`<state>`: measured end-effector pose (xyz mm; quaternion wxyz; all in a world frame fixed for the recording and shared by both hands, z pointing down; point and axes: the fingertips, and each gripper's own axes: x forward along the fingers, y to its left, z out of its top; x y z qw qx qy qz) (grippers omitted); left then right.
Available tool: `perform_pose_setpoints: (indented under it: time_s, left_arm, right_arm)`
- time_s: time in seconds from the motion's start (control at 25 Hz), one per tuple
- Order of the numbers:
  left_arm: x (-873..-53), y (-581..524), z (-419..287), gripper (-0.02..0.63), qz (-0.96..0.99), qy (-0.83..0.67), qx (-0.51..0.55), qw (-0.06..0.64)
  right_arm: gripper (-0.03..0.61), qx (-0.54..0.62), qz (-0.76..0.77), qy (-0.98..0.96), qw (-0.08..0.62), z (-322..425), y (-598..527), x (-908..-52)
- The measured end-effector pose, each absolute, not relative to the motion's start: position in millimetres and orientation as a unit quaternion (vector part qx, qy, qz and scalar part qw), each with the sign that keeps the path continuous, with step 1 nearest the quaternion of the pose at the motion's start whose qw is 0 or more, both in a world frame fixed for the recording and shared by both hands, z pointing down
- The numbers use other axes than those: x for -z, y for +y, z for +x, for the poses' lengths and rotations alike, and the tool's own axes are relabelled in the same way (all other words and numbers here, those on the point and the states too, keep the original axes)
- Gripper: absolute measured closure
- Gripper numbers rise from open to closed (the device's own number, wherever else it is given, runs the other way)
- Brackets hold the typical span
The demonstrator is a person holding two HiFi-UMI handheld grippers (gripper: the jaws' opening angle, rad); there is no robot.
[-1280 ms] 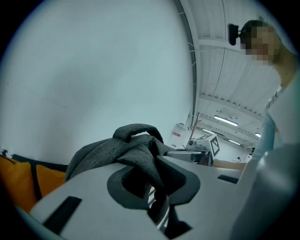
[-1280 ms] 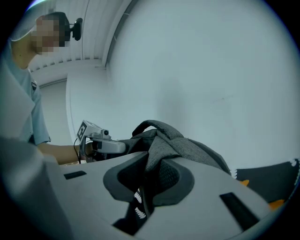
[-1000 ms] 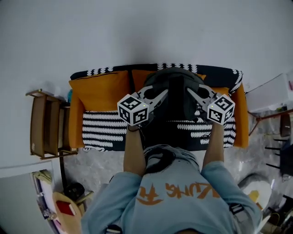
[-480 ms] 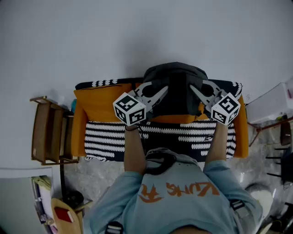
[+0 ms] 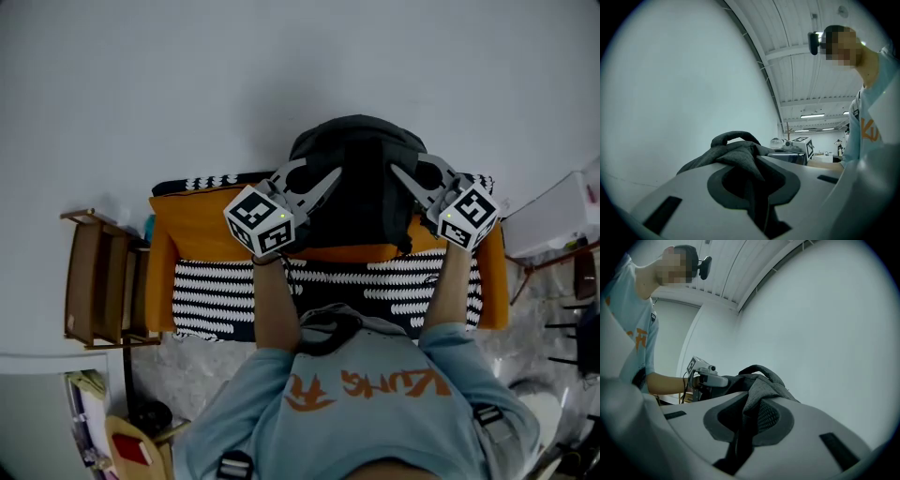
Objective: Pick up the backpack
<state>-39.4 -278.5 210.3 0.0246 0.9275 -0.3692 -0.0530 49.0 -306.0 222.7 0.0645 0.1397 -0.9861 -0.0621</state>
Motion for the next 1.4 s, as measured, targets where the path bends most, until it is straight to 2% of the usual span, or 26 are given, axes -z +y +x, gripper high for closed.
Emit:
perform_pose_setpoints:
  time_s: [1.4]
  left_arm:
    - [-222.6, -284.8, -43.0, 0.552, 0.927, -0.369, 0.052, 0.035]
  right_arm:
    - [0.551, 0.039, 0.117, -0.991, 0.043, 46.8, -312.8, -235.5]
